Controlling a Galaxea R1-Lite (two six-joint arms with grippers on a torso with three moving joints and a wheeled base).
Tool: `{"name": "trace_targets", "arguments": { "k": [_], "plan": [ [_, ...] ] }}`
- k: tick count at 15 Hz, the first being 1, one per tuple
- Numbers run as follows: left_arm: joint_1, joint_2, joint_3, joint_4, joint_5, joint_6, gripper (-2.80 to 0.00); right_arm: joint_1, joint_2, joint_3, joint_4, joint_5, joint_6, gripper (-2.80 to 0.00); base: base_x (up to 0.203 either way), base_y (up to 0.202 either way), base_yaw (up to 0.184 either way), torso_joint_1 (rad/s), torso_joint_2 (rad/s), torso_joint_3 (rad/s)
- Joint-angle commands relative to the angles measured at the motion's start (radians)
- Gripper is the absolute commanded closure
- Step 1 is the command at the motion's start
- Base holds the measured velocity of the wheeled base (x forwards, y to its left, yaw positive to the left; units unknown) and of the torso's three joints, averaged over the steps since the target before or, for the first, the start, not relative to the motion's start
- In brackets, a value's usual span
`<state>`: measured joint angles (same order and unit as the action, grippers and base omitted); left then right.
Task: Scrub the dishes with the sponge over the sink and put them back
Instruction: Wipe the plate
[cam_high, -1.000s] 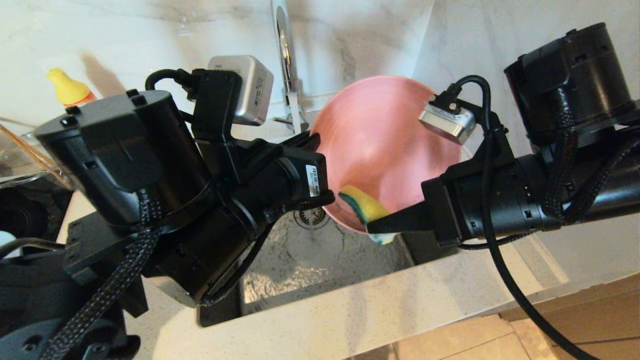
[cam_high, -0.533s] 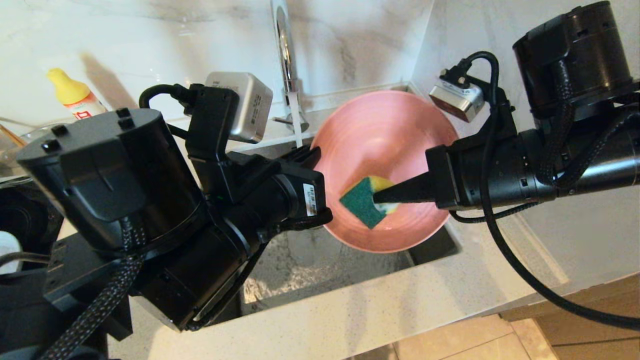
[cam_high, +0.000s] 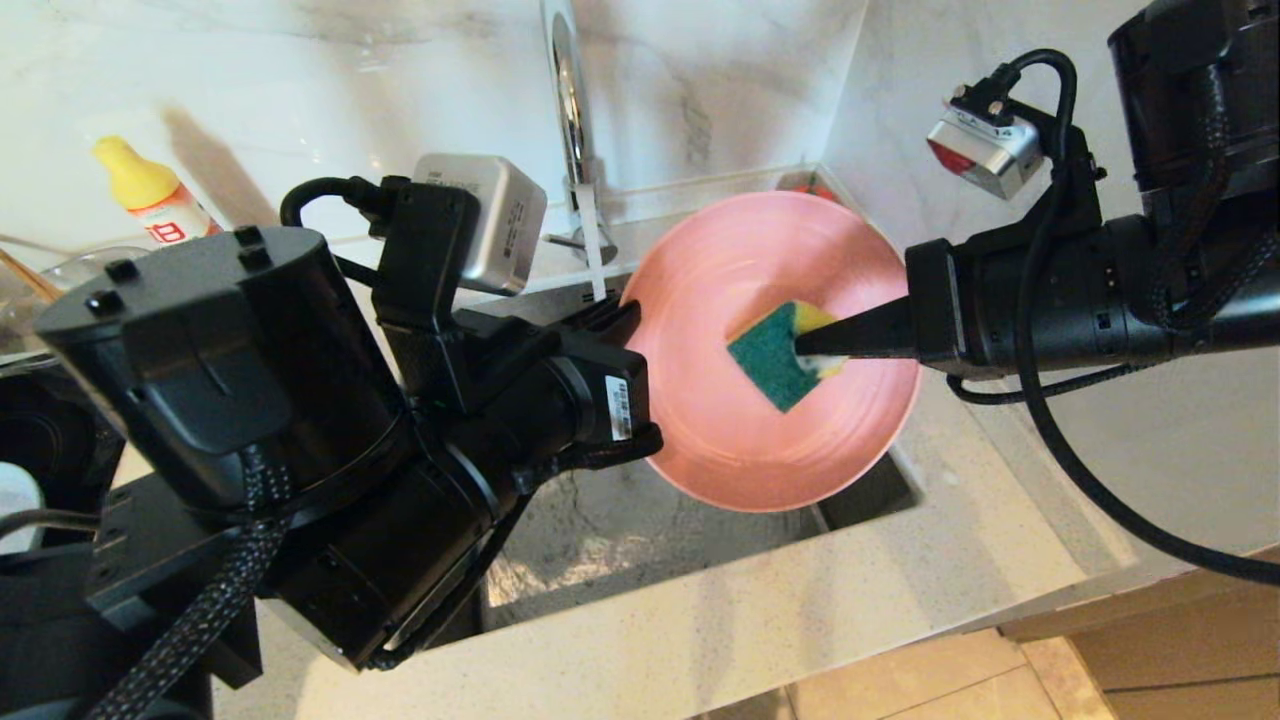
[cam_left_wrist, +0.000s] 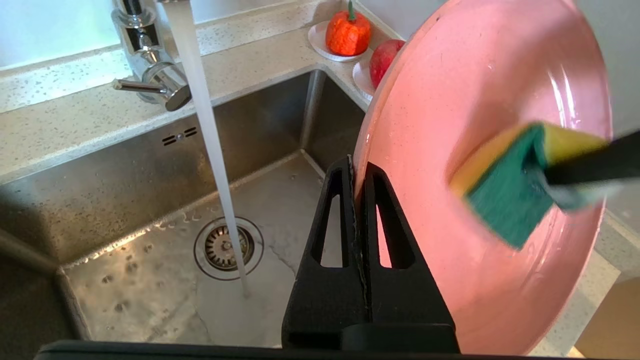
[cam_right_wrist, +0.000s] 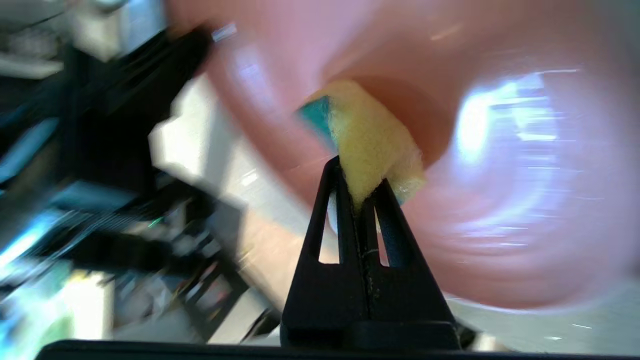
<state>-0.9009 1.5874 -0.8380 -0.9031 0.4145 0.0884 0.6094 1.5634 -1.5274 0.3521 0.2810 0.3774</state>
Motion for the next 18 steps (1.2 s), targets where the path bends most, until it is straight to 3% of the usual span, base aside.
{"name": "trace_targets", "arguments": {
  "k": [1,4,8,18],
  "plan": [
    [-0.001,-0.005,0.011,-0.005,0.003,-0.002,0.00,0.000,0.006,0.000,-0.013,-0.048,0.000,0.00,0.000,0.000,0.000,0.000,0.00,0.000],
    [-0.001,-0.018,0.017,-0.005,0.003,-0.001,0.00,-0.002,-0.001,-0.006,-0.019,-0.066,0.001,0.00,0.000,0.000,0.000,0.000,0.00,0.000],
    [0.000,-0.023,0.015,-0.007,0.004,-0.003,0.00,-0.002,-0.005,-0.010,-0.019,-0.162,-0.026,0.00,0.000,0.000,0.000,0.000,0.00,0.000],
    [-0.029,-0.014,0.049,-0.003,-0.008,-0.001,0.00,0.025,0.060,-0.099,-0.068,-0.207,-0.063,0.00,0.000,0.000,0.000,0.000,0.00,0.000]
  ]
}}
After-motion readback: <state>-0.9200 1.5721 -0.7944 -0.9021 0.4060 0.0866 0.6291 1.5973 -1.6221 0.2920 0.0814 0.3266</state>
